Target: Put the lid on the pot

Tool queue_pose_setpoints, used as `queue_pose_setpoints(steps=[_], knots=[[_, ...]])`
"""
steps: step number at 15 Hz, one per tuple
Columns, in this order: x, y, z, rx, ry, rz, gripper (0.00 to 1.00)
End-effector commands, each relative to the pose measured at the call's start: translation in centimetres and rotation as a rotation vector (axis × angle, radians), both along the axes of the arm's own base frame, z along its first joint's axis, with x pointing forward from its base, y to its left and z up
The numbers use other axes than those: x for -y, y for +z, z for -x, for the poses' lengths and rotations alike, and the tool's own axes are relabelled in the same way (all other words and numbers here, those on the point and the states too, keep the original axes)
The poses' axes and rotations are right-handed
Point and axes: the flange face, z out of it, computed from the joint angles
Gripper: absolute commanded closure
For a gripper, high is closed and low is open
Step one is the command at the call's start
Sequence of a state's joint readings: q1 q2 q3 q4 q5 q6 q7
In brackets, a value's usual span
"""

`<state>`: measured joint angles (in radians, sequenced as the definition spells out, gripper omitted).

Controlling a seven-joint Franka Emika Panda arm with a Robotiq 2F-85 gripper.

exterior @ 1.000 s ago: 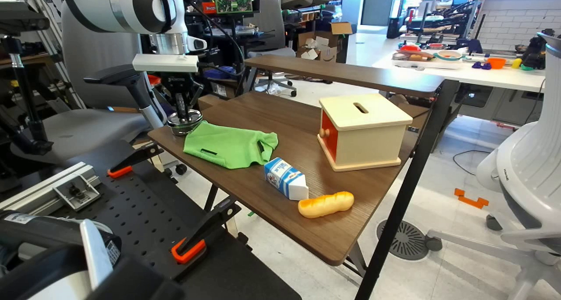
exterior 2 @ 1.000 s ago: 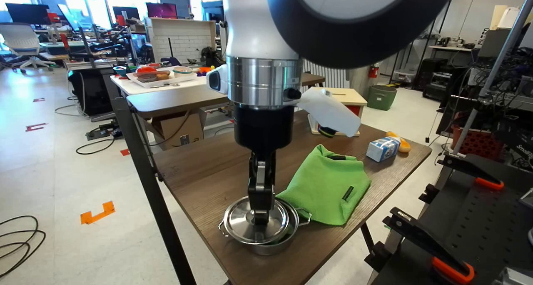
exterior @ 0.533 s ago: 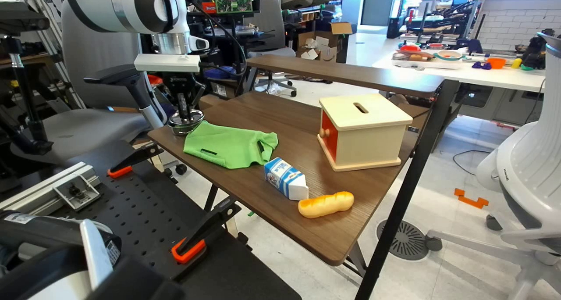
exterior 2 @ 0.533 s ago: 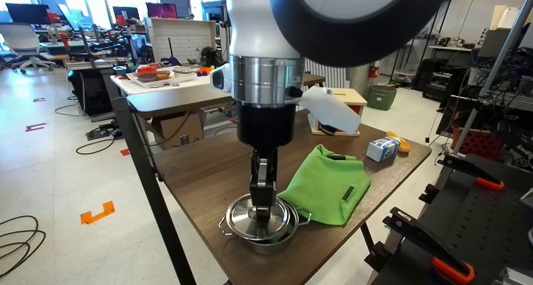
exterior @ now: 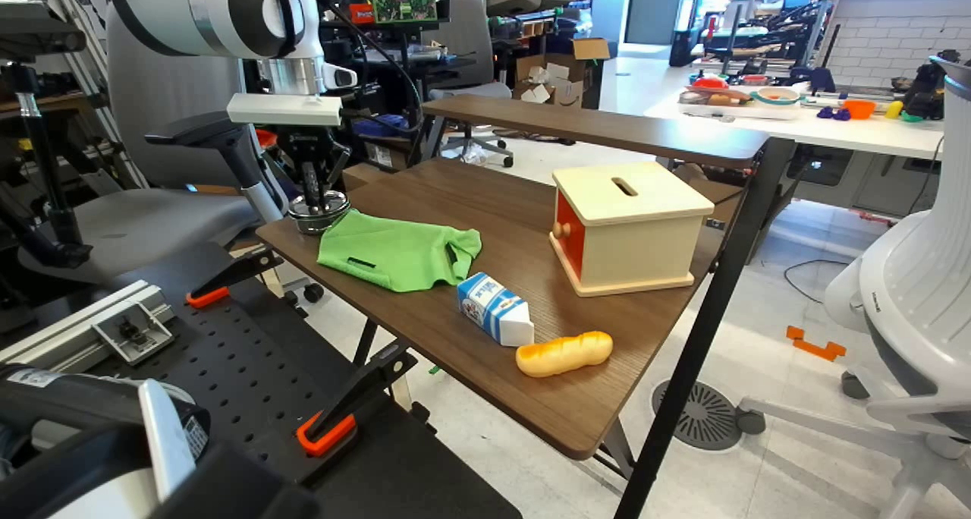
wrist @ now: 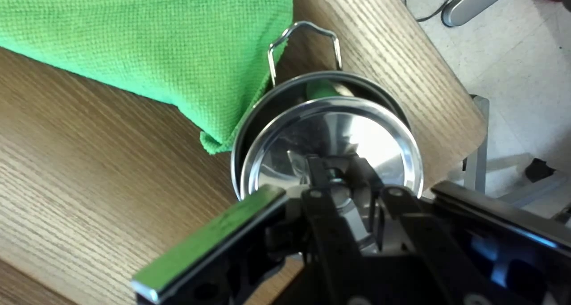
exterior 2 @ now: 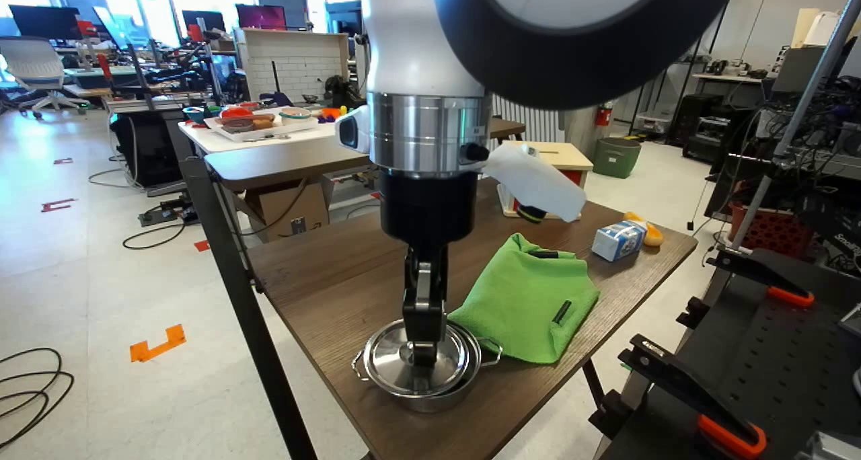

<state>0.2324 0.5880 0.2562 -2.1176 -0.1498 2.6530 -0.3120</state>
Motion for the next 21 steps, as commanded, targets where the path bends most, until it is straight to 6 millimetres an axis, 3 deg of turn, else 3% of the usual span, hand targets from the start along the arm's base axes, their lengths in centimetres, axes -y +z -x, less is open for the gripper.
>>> queue_pose_setpoints(steps=[1, 7, 8, 10, 14, 17, 21], knots=[[0.6, 0.0, 0.3, -0.029, -0.015, 0.007, 0.95], [1.7, -0.2, 0.3, -0.036, -0.034, 0.021, 0.95], [1.6, -0.2, 0.3, -0.041, -0.036, 0.015, 0.55], [1.7, -0.2, 0.3, -0.044, -0.033, 0.018, 0.49], [2.0, 0.4, 0.1, -0.045, -0.032, 0.027, 0.19], [2.6, 2.5, -0.3, -0.017, -0.035, 0.032, 0.0], [3.5, 7.1, -1.3, 0.065, -0.054, -0.005, 0.0]])
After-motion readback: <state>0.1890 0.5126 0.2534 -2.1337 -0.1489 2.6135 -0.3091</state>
